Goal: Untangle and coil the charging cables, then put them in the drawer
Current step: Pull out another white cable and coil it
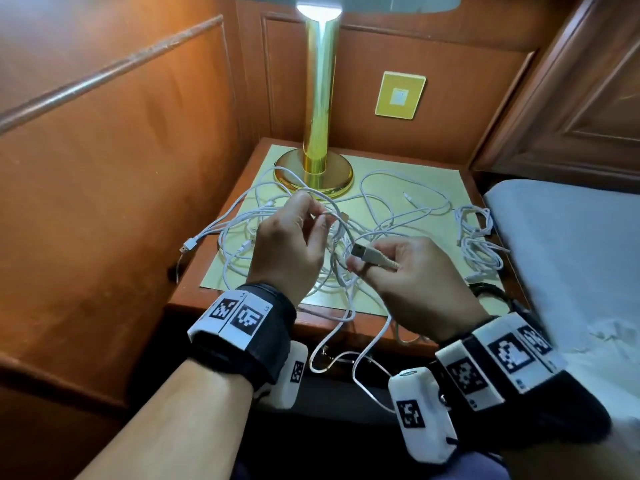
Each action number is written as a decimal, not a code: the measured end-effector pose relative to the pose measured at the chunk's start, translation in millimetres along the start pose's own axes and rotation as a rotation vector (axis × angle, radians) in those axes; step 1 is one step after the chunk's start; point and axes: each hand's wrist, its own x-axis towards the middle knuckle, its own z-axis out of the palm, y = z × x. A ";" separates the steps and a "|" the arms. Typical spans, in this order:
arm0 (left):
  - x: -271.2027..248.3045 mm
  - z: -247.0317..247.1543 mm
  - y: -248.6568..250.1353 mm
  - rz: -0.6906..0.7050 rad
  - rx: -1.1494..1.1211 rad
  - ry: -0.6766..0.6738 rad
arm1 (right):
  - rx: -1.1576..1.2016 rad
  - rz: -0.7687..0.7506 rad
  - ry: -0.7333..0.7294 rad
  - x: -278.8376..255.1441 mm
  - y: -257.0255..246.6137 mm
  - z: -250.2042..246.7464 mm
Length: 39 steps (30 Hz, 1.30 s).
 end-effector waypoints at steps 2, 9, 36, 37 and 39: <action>0.0 -0.8 -0.4 -0.024 -0.005 0.006 | -0.005 -0.026 0.024 0.8 -1.1 -1.0; 0.1 6.7 -9.8 -0.178 0.212 -0.244 | 0.453 -0.133 0.289 -7.3 -15.1 -10.0; -1.4 1.2 -10.8 -0.306 -0.279 -0.306 | 1.305 0.152 0.519 11.6 -8.3 -32.2; -1.8 1.1 -11.0 -0.287 -0.209 -0.315 | 1.300 0.154 0.508 11.3 -6.2 -33.2; -1.4 -1.4 -12.2 -0.251 -0.047 -0.311 | 1.296 0.152 0.497 11.2 -1.6 -37.0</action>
